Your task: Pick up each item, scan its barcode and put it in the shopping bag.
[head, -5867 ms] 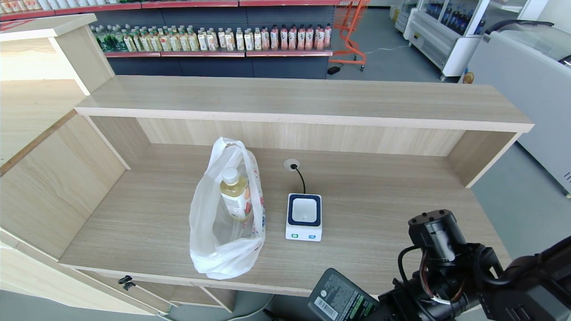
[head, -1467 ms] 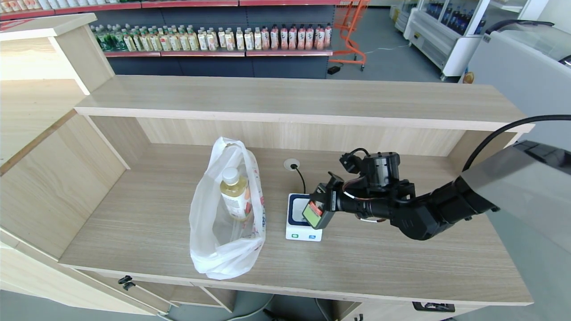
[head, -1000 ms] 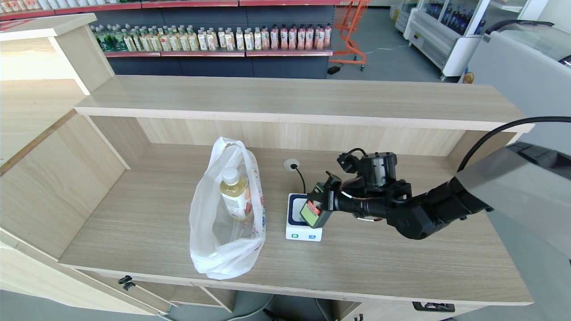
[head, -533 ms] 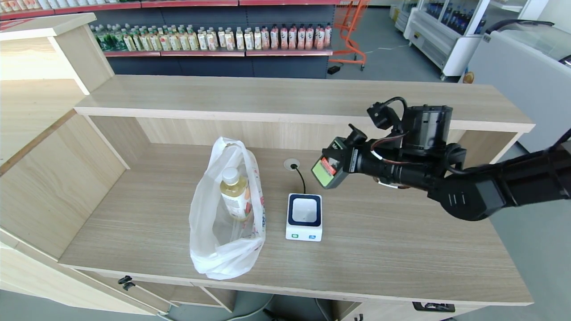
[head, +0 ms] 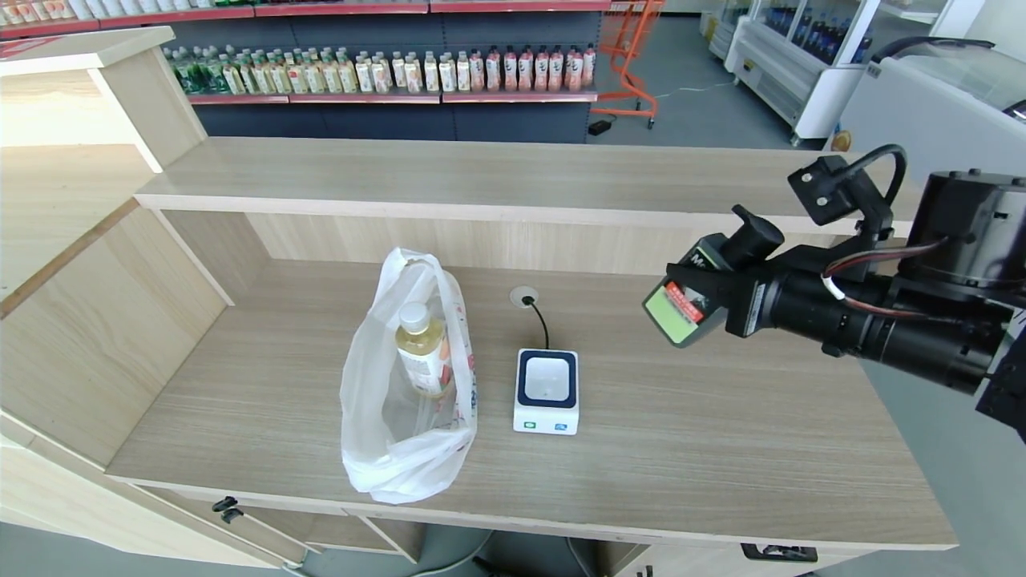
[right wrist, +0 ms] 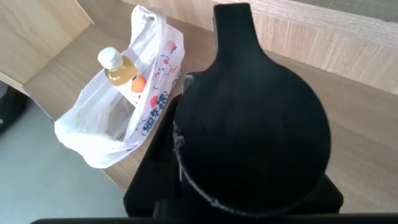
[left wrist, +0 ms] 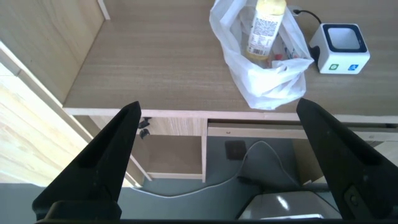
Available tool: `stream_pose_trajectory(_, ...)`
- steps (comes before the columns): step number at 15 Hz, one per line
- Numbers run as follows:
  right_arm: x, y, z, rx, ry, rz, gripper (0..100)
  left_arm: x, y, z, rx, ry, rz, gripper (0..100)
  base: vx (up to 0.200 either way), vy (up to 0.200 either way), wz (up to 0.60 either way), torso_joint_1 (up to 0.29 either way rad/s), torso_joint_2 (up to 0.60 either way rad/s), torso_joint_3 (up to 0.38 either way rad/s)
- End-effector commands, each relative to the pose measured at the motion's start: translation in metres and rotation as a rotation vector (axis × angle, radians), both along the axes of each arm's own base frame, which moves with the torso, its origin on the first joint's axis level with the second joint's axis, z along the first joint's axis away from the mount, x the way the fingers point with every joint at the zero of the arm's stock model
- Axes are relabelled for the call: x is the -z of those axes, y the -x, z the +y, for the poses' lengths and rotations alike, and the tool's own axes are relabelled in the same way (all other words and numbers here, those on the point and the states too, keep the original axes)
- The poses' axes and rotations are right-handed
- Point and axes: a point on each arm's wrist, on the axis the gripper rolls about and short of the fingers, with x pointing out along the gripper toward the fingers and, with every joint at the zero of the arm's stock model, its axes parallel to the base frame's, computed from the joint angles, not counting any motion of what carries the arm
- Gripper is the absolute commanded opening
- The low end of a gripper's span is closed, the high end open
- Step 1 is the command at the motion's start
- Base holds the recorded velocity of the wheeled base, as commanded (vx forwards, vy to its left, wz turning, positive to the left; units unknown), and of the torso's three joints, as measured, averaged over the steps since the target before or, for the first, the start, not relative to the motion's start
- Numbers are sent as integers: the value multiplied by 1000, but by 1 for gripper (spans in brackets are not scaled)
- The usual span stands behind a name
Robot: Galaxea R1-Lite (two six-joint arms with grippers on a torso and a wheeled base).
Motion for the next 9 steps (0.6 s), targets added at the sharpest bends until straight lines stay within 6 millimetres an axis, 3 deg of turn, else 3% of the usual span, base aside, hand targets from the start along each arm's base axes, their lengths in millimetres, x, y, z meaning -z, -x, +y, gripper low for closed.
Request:
stream_pose_trajectory(1,-8,15,1,-20,-100,37,0,0,0,0,0,1,2,100,0,200,0,-17,2,12)
stream_pose_trajectory(9,16,5,17,-34,-141,268,0,0,0,0,0,1,-1,100,0,200,0,2,1,1)
